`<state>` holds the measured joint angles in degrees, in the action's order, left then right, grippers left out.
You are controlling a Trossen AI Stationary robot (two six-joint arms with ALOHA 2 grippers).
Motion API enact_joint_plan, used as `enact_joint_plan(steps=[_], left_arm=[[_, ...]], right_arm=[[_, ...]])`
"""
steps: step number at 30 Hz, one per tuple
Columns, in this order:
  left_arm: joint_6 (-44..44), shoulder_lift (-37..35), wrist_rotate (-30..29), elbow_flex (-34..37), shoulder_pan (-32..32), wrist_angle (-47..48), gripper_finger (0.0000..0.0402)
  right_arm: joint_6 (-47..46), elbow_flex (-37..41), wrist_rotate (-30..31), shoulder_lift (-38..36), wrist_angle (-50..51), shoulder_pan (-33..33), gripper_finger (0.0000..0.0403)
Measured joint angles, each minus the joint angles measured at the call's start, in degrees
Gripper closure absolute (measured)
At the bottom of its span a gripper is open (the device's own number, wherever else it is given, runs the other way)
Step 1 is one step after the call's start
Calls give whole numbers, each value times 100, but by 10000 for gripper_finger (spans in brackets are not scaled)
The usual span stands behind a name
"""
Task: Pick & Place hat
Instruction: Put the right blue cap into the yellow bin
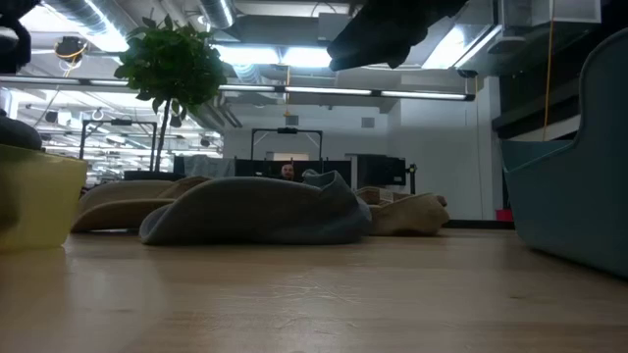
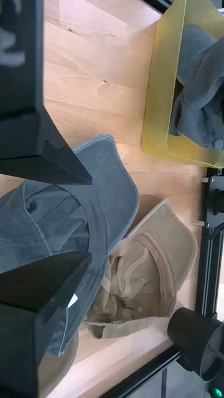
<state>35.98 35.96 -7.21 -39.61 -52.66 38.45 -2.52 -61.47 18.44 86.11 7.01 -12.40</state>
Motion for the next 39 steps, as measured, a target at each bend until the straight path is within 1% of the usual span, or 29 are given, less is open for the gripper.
enact_joint_plan(steps=[2,4,6,8,9,12,15,18,21,23,24,25,30,33,36,39], left_arm=[[-199,-162,-285,-109,0,-13,224],[-410,-314,-721,-215,0,-15,226],[-577,-452,-1176,-295,2,-194,229],[-729,-548,-1406,-300,2,-489,231],[-780,-563,-1403,-300,2,-641,232],[-817,-484,-1086,-300,2,-943,237],[-862,-175,-750,-300,2,-1215,254],[-874,271,-471,-300,0,-1440,290],[-814,748,-384,-300,2,-1419,340],[-655,1004,-331,-300,2,-1400,377],[-525,1107,-329,-300,0,-1393,389],[-382,1196,-330,-300,0,-1348,393],[507,1509,-433,-300,0,-838,399],[1245,1632,-618,-300,0,-200,399],[1977,1721,-656,-300,1,441,400],[2436,1796,-643,-300,2,778,400]], right_arm=[[7,0,0,0,0,0,218],[24,0,0,0,3,0,218],[20,0,0,0,7,0,218],[20,0,0,0,9,0,217],[16,0,0,0,9,0,217],[13,0,0,0,14,0,218],[2,0,0,0,33,0,218],[11,0,0,0,48,0,218],[2,0,0,0,57,0,218],[2,0,0,0,57,0,218],[2,0,0,0,57,0,218],[2,0,0,0,57,0,218],[1,0,0,0,62,0,218],[0,0,0,0,110,0,218],[0,0,-1,0,122,0,218],[0,0,0,0,163,0,218]])
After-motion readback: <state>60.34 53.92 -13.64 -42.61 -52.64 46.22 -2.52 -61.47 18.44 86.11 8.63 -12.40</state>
